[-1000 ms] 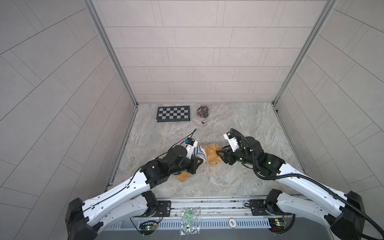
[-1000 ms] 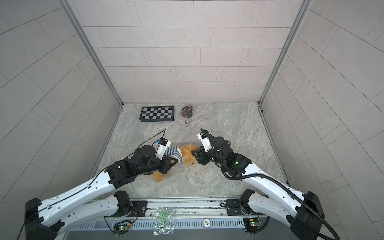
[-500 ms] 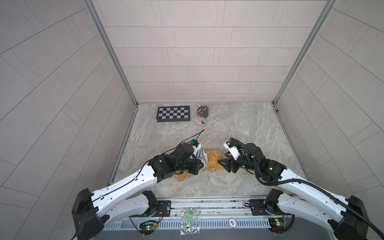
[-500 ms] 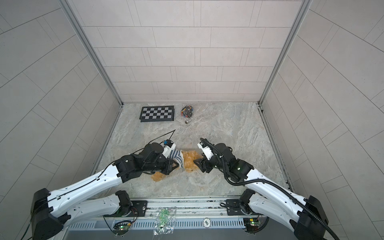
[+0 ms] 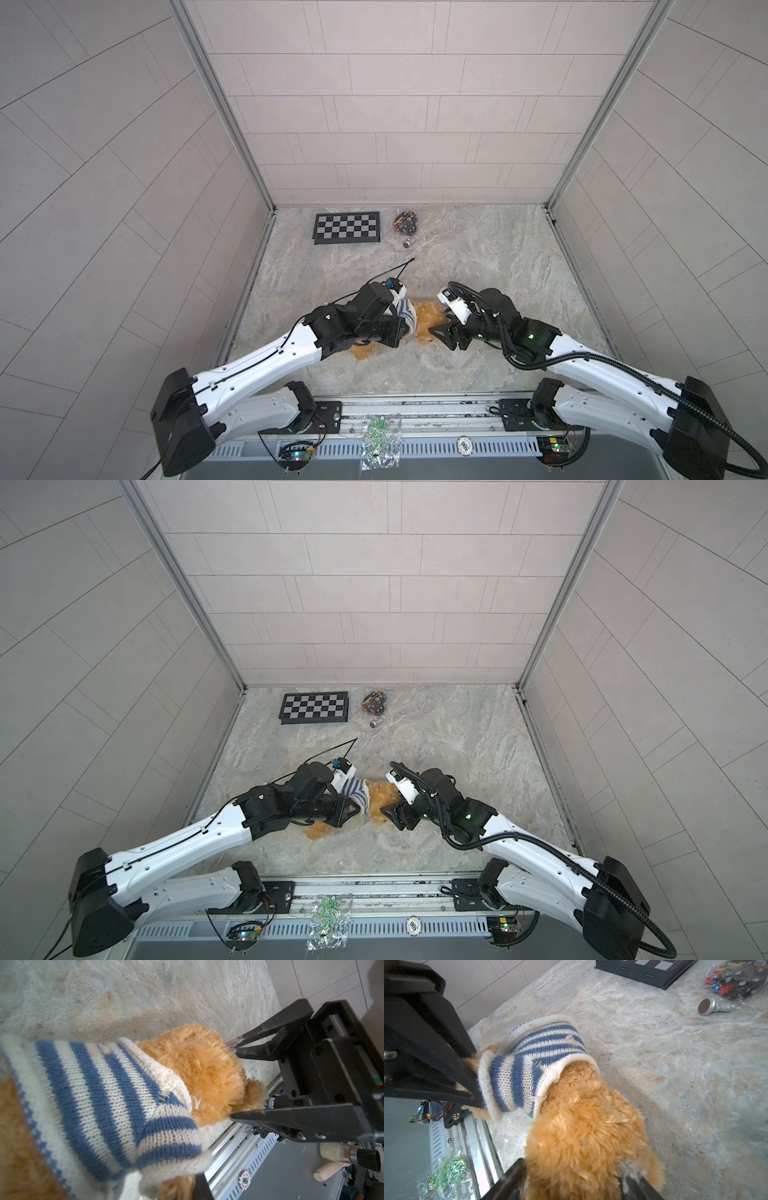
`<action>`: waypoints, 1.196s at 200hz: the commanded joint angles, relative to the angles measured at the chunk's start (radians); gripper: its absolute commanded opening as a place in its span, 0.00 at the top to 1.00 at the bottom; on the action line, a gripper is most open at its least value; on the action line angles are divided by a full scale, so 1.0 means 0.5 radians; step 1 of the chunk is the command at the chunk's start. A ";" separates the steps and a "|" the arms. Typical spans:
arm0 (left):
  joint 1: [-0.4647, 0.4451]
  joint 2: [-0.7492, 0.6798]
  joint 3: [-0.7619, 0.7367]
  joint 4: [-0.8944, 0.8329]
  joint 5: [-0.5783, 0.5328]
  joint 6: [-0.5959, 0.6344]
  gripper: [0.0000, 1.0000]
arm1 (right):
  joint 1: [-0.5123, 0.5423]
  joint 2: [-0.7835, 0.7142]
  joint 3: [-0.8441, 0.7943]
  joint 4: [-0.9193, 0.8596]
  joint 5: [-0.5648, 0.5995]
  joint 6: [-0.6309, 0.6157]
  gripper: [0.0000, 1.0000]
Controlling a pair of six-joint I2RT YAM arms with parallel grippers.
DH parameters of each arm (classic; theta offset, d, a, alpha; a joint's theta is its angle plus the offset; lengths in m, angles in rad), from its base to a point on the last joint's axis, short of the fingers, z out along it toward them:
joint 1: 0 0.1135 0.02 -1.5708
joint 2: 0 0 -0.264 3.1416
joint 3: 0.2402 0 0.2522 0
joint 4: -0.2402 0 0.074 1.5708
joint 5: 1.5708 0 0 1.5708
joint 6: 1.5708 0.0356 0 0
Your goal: Dress the teddy bear
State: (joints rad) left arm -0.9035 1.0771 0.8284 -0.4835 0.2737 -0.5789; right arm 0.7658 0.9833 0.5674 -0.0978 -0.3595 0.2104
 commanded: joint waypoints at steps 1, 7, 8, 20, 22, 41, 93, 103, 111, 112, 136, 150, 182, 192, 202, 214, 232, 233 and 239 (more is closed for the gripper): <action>0.017 -0.021 0.071 0.066 0.011 0.035 1.00 | 0.026 0.064 0.016 0.061 0.032 -0.055 0.29; 0.021 -0.019 0.069 0.075 0.014 0.034 1.00 | 0.035 0.085 0.028 0.052 0.063 -0.065 0.29; 0.021 -0.019 0.070 0.076 0.014 0.033 1.00 | 0.035 0.089 0.031 0.050 0.066 -0.066 0.30; 0.030 -0.011 0.070 0.098 0.028 0.034 1.00 | 0.042 0.120 0.048 0.027 0.132 -0.078 0.35; 0.031 -0.011 0.069 0.101 0.029 0.033 1.00 | 0.042 0.124 0.051 0.022 0.145 -0.077 0.36; 0.062 0.005 0.063 0.131 0.036 0.038 1.00 | 0.042 0.144 0.070 -0.027 0.231 -0.087 0.51; 0.157 -0.067 -0.064 0.289 -0.051 -0.005 0.84 | 0.045 0.133 0.159 -0.128 0.241 -0.076 0.95; 0.173 -0.121 -0.072 0.268 -0.083 -0.004 0.75 | 0.048 0.124 0.179 -0.159 0.245 -0.070 0.99; 0.189 -0.165 -0.079 0.237 -0.104 0.002 0.68 | 0.048 0.114 0.194 -0.188 0.260 -0.058 1.00; 0.189 -0.170 -0.082 0.232 -0.105 0.005 0.67 | 0.048 0.114 0.195 -0.191 0.262 -0.057 1.00; 0.261 -0.282 -0.138 0.137 -0.154 0.002 0.61 | 0.048 0.092 0.210 -0.213 0.287 0.015 1.00; 0.292 -0.345 -0.177 0.118 -0.185 -0.019 0.62 | 0.048 0.109 0.222 -0.206 0.267 0.065 1.00; 0.352 -0.422 -0.270 0.159 -0.231 -0.115 0.66 | 0.048 0.174 0.256 -0.209 0.244 0.152 1.00; 0.356 -0.416 -0.288 0.170 -0.233 -0.130 0.67 | 0.048 0.186 0.263 -0.212 0.241 0.160 1.00; 0.356 -0.396 -0.299 0.185 -0.208 -0.126 0.68 | 0.048 0.186 0.267 -0.215 0.239 0.159 1.00; 0.356 -0.364 -0.302 0.207 -0.180 -0.122 0.67 | 0.048 0.181 0.264 -0.210 0.237 0.162 1.00; 0.356 -0.301 -0.302 0.252 -0.146 -0.113 0.67 | 0.048 0.180 0.266 -0.205 0.232 0.164 1.00; 0.356 -0.298 -0.303 0.254 -0.143 -0.113 0.67 | 0.048 0.181 0.267 -0.206 0.232 0.163 1.00; 0.356 -0.275 -0.300 0.274 -0.134 -0.111 0.67 | 0.048 0.183 0.267 -0.202 0.226 0.162 1.00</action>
State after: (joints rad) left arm -0.7303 0.9100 0.6876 -0.3901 0.1864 -0.6327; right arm 0.7853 1.0794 0.6743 -0.2081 -0.2359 0.2756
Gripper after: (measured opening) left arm 0.327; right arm 0.086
